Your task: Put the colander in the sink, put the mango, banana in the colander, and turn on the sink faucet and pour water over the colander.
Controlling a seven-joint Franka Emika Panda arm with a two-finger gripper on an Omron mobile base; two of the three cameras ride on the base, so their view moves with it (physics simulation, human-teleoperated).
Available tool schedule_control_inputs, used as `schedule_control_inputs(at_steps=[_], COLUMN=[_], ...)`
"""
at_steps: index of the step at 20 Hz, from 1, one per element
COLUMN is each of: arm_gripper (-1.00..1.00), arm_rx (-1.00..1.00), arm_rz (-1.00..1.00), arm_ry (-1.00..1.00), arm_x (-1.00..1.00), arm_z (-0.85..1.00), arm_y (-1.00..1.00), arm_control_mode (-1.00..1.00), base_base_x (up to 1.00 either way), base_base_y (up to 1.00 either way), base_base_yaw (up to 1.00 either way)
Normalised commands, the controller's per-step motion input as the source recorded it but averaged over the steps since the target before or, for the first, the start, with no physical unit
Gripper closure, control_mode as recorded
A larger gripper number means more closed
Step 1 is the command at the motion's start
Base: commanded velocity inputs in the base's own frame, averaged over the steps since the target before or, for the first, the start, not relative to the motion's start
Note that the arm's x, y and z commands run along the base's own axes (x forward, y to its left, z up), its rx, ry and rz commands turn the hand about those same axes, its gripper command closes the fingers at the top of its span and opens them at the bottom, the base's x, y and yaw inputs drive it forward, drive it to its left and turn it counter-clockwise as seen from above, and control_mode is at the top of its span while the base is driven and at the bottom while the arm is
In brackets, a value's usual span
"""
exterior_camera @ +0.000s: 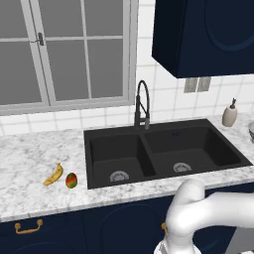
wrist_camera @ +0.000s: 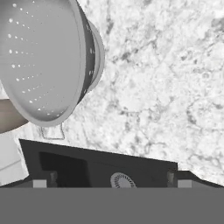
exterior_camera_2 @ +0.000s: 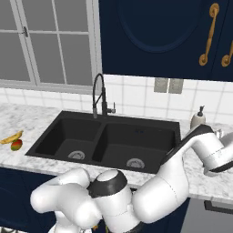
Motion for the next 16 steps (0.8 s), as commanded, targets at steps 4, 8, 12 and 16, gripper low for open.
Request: schedule_control_inputs(at_steps=[4,8,12,16], arm_gripper=[-1.00,-1.00,-1.00,-1.00], arm_rx=[0.00,0.00,0.00,0.00], arm_rz=[-0.05,-0.09,-0.13,-0.11], arm_ry=[-0.09,-0.02,0.00,0.00], arm_x=[0.37,0.35,0.35,0.34], arm_z=[-0.33,-0.35,-0.23,-0.15], arm_y=[-0.01,-0.17,-0.40,-0.33], arm_control_mode=[-1.00,-1.00,-1.00,-1.00], base_base_x=[0.00,0.00,0.00,0.00], base_base_y=[0.00,0.00,0.00,0.00], base_base_yaw=[0.00,0.00,0.00,0.00])
